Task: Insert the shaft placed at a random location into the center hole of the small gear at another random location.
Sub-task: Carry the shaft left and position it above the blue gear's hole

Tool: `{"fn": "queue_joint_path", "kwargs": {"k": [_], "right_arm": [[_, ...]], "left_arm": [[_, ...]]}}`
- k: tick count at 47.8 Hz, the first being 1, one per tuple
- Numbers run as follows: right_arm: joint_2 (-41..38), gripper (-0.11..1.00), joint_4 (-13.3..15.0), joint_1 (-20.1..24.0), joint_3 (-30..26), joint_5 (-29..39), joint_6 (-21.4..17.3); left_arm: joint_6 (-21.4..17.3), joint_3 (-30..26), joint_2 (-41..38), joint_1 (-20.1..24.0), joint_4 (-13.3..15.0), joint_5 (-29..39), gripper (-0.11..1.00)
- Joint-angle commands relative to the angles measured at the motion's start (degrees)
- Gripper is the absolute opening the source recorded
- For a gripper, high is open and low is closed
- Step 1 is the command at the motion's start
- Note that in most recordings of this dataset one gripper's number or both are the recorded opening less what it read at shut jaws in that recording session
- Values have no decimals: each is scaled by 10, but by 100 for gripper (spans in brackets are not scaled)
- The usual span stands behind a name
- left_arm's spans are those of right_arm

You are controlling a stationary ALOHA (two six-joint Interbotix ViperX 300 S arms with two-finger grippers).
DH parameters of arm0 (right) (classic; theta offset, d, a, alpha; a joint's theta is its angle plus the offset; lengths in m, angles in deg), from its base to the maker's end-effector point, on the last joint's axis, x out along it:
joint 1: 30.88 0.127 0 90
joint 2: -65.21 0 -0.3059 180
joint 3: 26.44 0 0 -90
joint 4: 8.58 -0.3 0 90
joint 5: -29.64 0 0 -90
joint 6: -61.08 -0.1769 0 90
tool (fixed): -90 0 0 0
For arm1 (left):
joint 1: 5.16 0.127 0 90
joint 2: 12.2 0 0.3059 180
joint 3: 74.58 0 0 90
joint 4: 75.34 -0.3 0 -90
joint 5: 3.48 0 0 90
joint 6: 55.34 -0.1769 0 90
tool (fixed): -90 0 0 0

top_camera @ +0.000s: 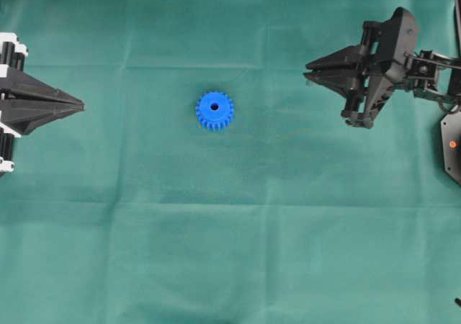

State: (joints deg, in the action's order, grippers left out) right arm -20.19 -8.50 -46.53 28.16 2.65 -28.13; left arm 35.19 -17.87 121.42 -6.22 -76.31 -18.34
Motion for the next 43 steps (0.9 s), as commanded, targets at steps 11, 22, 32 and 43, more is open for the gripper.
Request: {"fn": "queue_joint_path", "kwargs": {"k": [11,22,32,43], "right_arm": [[-64,11,0,32,-83,-3,-3],[-127,11,1,57,-163,10,3],[-167,11,2,72,-225,32,6],[-194,11,2,77,-264,39,12]], "left_arm": [[2,-10,-4,-1,-2,-4,0],[3,-10,-4,-1,-1,-4,0],[3,-10,-4,0,-1,-4,0],[3,-9,-4,0,-1,-3,0]]}}
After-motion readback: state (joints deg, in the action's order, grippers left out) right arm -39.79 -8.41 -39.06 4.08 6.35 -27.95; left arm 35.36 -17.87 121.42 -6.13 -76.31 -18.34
